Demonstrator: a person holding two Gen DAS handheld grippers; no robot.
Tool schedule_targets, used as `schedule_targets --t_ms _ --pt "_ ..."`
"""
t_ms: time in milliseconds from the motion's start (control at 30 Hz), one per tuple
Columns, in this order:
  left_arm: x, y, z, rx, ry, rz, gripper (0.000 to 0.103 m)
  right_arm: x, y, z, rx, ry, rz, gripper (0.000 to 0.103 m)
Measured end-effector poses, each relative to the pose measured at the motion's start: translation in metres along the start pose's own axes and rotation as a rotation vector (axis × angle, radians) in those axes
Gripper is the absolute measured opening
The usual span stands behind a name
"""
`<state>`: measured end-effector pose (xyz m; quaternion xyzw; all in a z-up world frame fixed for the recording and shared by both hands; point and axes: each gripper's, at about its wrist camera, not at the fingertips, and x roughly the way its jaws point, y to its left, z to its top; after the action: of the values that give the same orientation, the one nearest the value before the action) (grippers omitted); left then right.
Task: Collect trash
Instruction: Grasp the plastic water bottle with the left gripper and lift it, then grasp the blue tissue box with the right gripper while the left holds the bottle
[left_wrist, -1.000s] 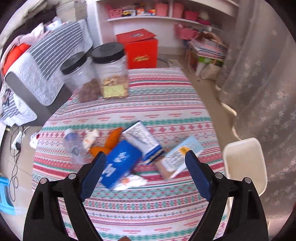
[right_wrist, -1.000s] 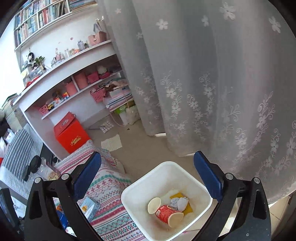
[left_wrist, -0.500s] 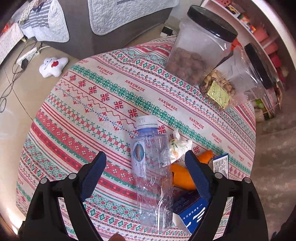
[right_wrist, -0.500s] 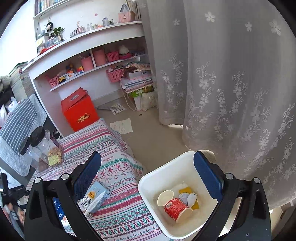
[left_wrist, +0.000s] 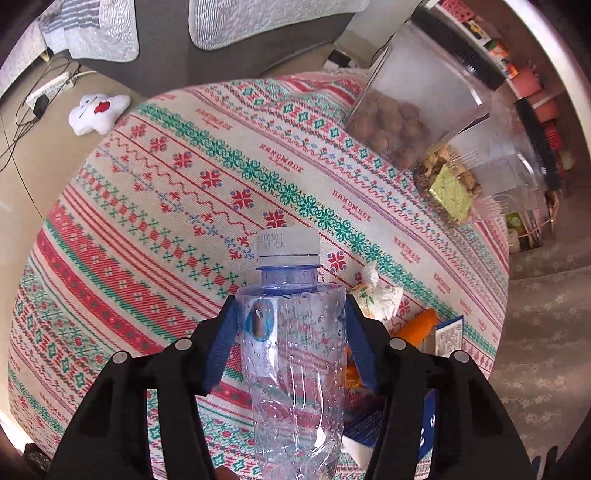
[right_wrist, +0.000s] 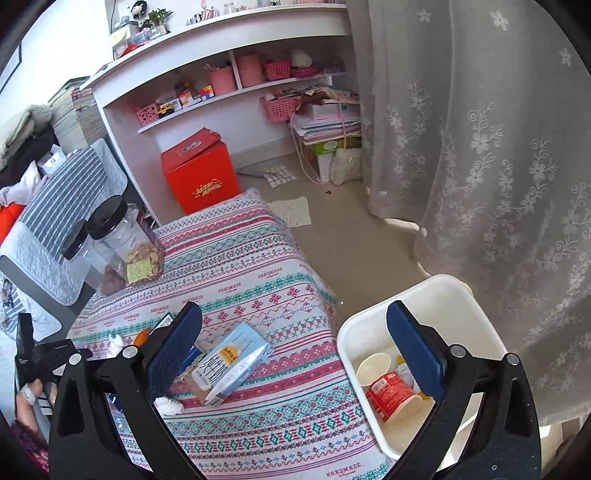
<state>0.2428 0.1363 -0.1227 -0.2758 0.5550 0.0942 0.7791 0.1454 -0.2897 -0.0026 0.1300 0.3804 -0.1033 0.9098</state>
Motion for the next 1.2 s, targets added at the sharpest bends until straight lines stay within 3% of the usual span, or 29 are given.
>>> schedule_targets --t_ms 133,233,367,467,567,733,1000,1100,1167,1200 --pt "-0.071 0.008 -0.021 0.035 -0.110 -0.101 0.056 0.009 0.017 -0.009 -0.021 0.066 0.076 0.096" --pt "-0.137 0.010 -0.044 0.088 -0.262 -0.165 0.056 0.023 0.038 -0.020 -0.016 0.164 0.164 0.096" --pt "-0.202 0.008 -0.062 0.157 -0.521 -0.128 0.056 0.050 0.079 -0.044 -0.010 0.299 0.188 0.096" --pt "-0.223 0.004 -0.066 0.237 -0.632 -0.083 0.056 0.081 0.110 -0.057 0.104 0.452 0.219 0.096" --pt "-0.230 0.008 -0.062 0.255 -0.648 -0.089 0.056 0.101 0.146 -0.068 0.118 0.517 0.193 0.095" --pt "-0.235 0.025 -0.053 0.233 -0.622 -0.123 0.056 0.118 0.191 -0.079 0.058 0.521 0.095 0.093" --pt "-0.230 0.040 -0.049 0.221 -0.597 -0.125 0.056 0.145 0.207 -0.088 0.055 0.573 0.041 0.091" --pt "-0.226 0.041 -0.048 0.226 -0.583 -0.112 0.056 0.154 0.205 -0.090 0.080 0.601 0.057 0.078" --pt "-0.221 0.041 -0.048 0.228 -0.572 -0.107 0.056 0.158 0.202 -0.091 0.091 0.616 0.073 0.058" --pt "-0.219 0.041 -0.048 0.227 -0.566 -0.105 0.056 0.159 0.201 -0.090 0.098 0.619 0.089 0.056"
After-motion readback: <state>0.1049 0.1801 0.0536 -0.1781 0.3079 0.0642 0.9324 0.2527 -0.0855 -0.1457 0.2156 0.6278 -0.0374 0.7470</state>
